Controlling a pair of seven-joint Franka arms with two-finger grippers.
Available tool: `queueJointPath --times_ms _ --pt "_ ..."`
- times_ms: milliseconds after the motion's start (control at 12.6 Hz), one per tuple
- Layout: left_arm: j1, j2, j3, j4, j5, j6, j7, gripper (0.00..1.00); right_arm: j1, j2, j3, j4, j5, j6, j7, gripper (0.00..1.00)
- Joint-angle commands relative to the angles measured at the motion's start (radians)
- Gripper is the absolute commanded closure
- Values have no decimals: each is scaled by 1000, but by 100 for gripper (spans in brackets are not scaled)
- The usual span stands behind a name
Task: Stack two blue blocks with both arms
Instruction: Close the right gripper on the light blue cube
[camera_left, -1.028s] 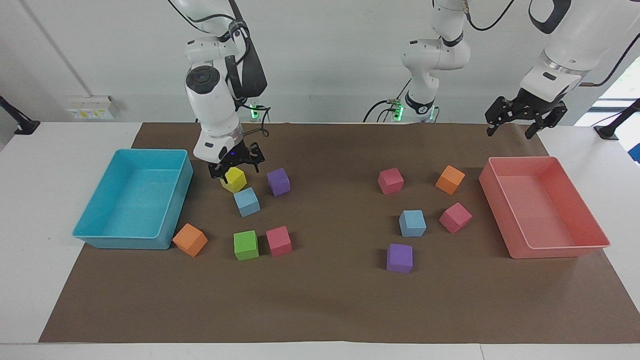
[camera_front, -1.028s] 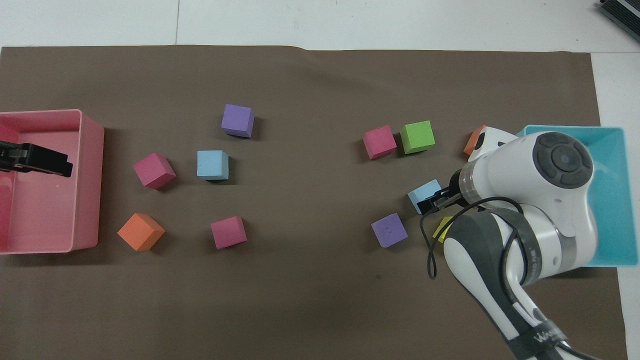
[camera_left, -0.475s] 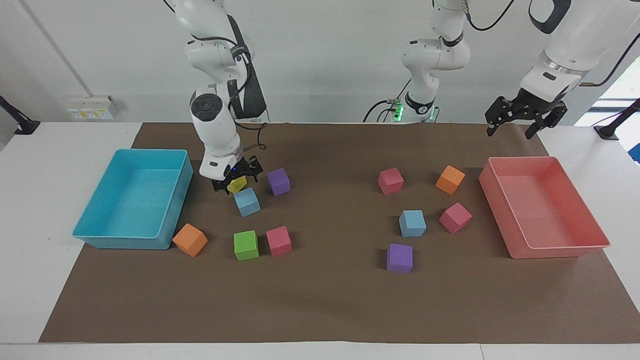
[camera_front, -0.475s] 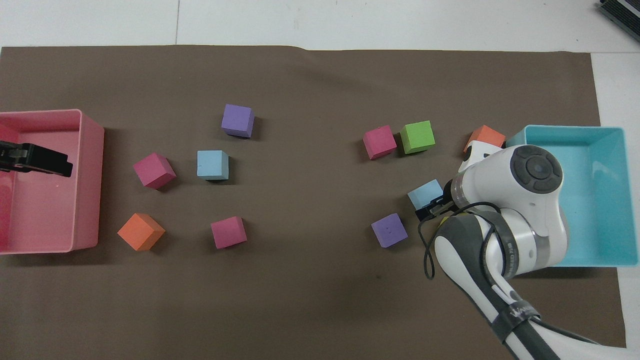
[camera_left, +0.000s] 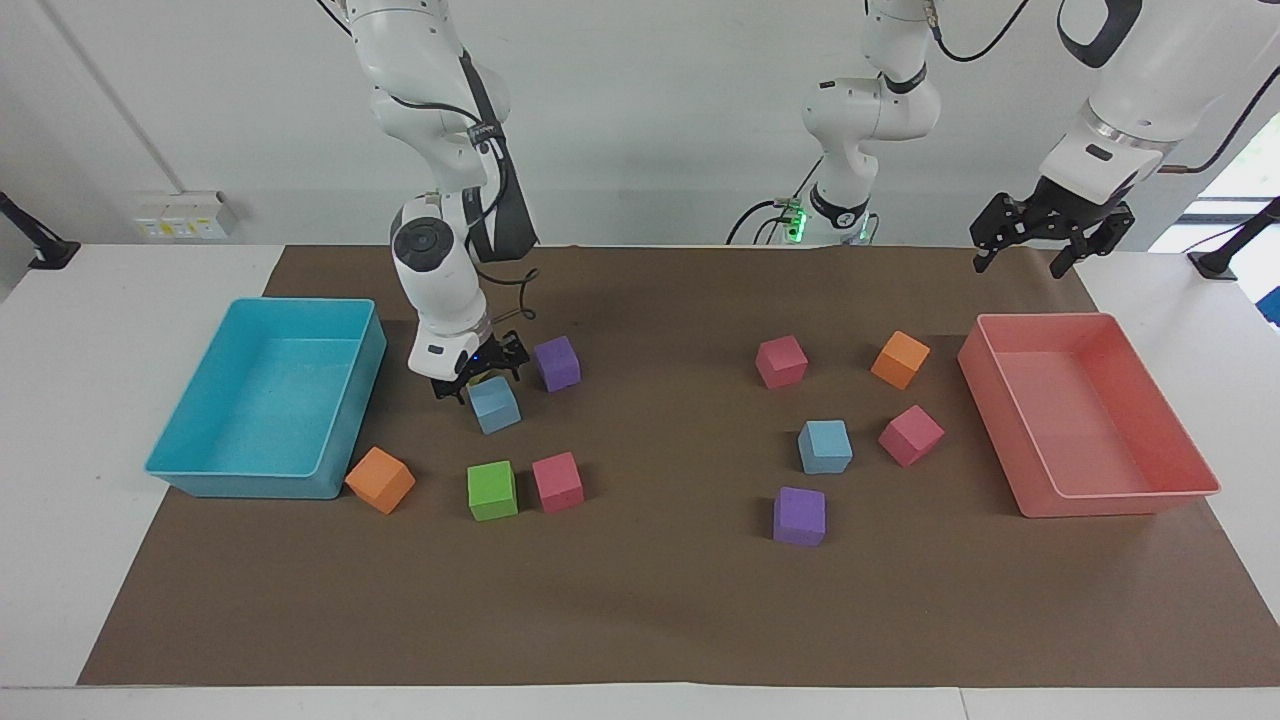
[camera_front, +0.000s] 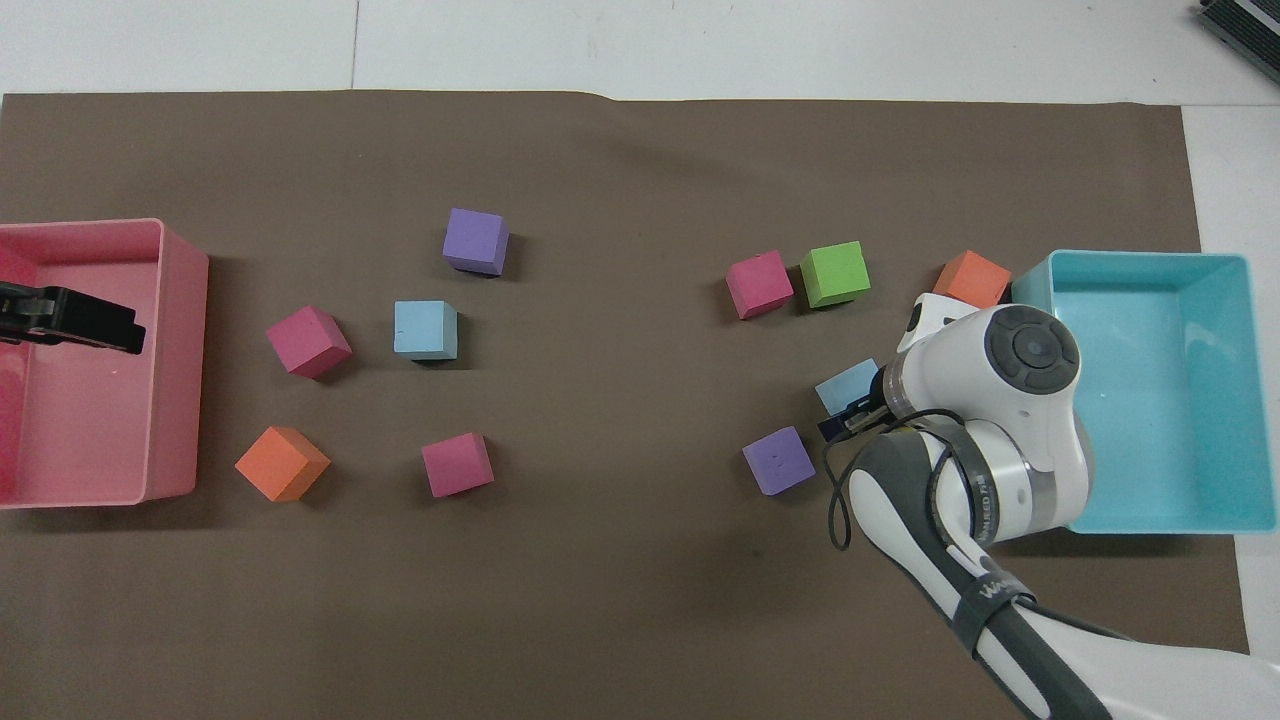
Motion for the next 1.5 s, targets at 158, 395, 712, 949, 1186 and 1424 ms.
queueJointPath --times_ms 158,395,712,949,1186,1424 --pt "14 -15 -8 -8 4 -13 5 0 -13 9 7 -30 27 31 -16 0" --pt "13 -15 -8 -8 4 -13 5 0 -13 9 7 -36 26 31 -19 0" --pt "14 -15 -8 -8 4 -11 5 0 -7 9 7 -31 26 23 50 100" --pt "14 -15 -8 -8 4 -13 5 0 1 9 7 -24 26 19 62 100" --pt "14 -15 -8 -8 4 -13 5 0 1 -22 7 16 26 -47 119 100" --pt "14 -15 -8 -8 4 -13 5 0 -7 -69 6 82 26 -164 174 100"
